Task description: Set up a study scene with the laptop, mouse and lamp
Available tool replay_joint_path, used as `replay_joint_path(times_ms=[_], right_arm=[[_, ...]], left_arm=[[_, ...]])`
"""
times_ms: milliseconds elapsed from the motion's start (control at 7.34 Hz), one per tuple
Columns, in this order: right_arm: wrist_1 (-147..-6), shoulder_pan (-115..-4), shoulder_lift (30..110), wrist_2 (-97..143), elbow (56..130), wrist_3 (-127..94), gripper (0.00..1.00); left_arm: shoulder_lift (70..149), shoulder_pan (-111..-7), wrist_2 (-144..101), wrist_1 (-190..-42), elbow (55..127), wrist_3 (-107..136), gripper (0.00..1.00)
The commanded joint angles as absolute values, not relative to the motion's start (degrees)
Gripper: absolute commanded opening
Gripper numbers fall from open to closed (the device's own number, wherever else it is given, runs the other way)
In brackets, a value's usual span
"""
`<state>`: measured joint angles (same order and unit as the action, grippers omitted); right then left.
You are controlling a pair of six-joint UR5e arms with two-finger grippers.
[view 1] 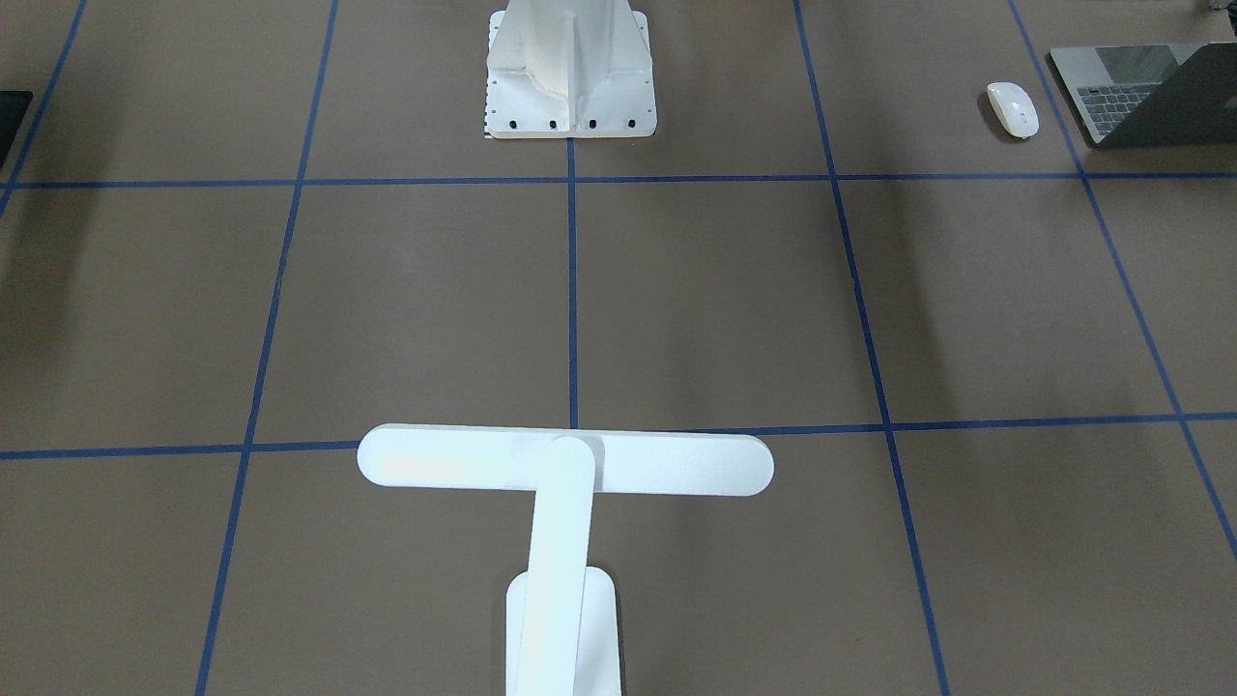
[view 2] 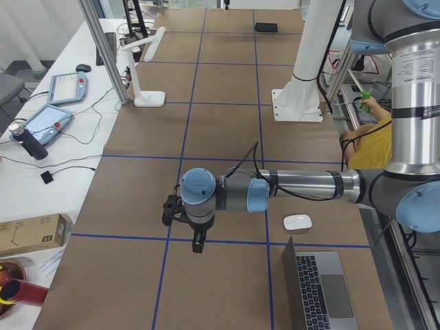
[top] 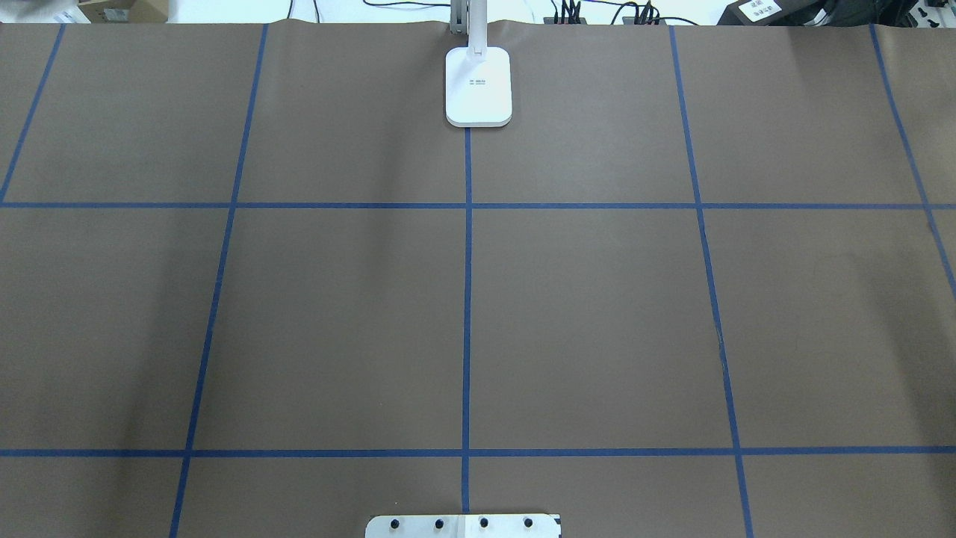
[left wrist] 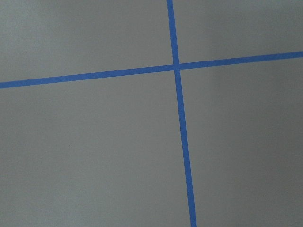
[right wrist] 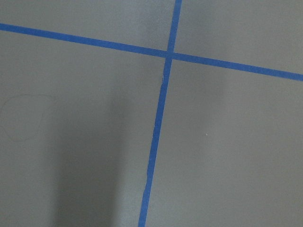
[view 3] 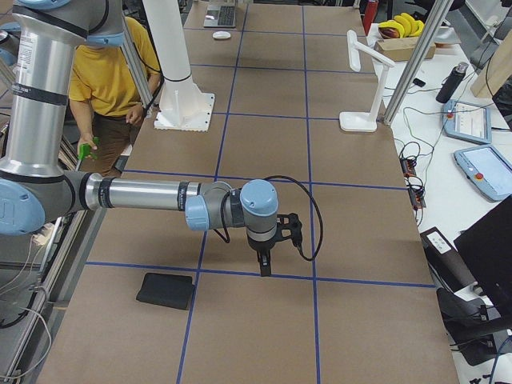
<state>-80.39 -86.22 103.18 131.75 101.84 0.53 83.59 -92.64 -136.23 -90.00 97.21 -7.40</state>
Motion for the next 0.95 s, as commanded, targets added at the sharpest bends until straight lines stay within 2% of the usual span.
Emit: replay_joint_path(times_ms=[0,817], right_arm=[[-80.42,-86.22,103.18,131.75,101.87,0.53,1.0],[-80.42,-86.22,103.18,131.75,101.6,0.53,1.0]], left_arm=[[83.76,-92.64,-136.23,-90.0,97.21,-7.73,1.0],[84.73,-92.99,-136.06,-89.82,97.38,-7.82,0.99]])
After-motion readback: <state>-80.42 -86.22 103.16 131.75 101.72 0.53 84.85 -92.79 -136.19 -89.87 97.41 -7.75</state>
